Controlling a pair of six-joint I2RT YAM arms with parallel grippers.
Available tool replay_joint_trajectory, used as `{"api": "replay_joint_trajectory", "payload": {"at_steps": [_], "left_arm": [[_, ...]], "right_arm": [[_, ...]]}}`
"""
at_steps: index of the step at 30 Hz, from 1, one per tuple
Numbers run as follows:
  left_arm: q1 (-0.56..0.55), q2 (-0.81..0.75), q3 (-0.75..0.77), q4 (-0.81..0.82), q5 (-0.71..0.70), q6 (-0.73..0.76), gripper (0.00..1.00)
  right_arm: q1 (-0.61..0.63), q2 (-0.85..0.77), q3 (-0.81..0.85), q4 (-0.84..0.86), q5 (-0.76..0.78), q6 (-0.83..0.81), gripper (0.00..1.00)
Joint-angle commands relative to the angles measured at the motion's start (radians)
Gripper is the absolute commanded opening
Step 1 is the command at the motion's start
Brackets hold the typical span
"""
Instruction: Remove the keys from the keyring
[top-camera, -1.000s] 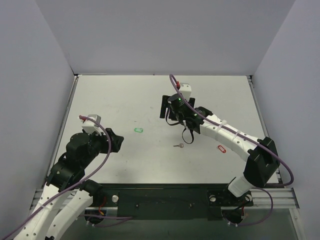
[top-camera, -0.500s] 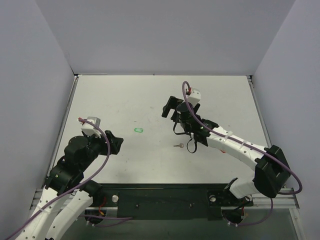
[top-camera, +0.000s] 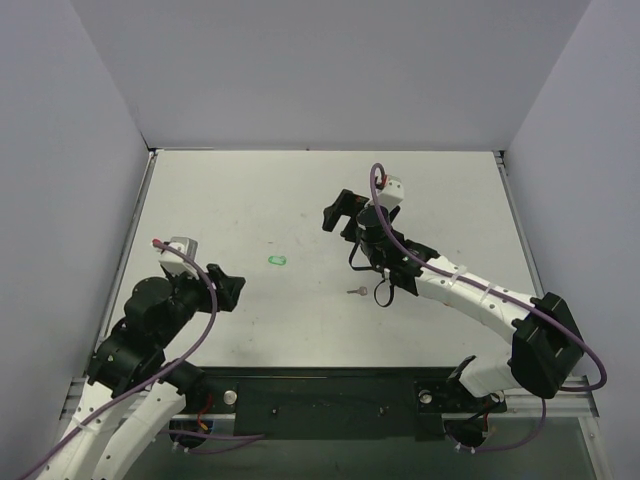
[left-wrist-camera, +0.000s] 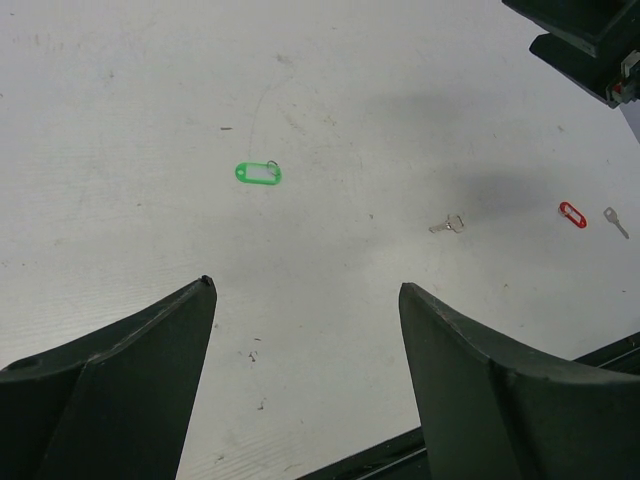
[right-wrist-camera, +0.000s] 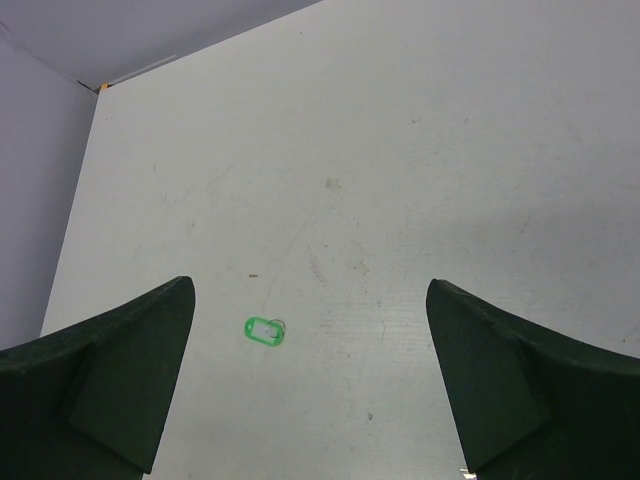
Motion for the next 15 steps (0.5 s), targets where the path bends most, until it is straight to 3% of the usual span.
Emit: {"api": "replay_joint_trajectory", "payload": {"at_steps": [1,15], "left_arm": [[-0.004,-0.022,0.001,0.057,0.014,0.021,0.84],[0.000,-0.048,-0.009,0.067,0.011,0.024,0.84]], "right_arm": [[0.005,-0.021,0.025,0.016,-0.001,0.023,0.95],[0.004,-0.024,-0.015,0.115,-0.092,-0.008,0.95]]}}
